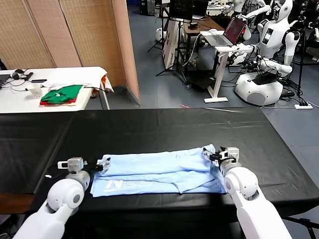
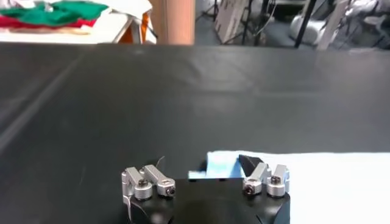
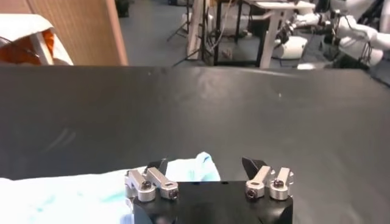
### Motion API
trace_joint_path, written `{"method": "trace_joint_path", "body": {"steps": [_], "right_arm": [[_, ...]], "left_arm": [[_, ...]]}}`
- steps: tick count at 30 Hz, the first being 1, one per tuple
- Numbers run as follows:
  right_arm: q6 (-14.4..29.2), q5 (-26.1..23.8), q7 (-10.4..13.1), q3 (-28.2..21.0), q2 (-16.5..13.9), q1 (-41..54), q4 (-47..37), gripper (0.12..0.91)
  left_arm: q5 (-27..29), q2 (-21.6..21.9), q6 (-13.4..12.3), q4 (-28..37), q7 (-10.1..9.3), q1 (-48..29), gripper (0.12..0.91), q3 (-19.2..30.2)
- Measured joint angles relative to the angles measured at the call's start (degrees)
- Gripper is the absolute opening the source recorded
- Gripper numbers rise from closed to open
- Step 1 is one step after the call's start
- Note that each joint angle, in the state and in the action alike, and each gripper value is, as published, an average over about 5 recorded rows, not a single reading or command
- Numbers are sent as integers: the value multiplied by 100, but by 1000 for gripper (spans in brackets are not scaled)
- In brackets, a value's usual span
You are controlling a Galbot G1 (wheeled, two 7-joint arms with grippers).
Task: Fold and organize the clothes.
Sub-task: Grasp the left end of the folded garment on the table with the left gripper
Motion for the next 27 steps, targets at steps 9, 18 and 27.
{"method": "trace_joint_path", "body": {"steps": [9,18,27], "right_arm": [[143,-151,16,22,116,-123,27,199],[427,-325,390,92,235,-323,190,165],[465,-411,293,216,400,-578,399,238]], "left_arm": [[-90,30,2,-36,118,8,339,7],[538,-5,-402,1,556,-20,146,99],[1134,0,-772,239,815,-151,147,146]]}}
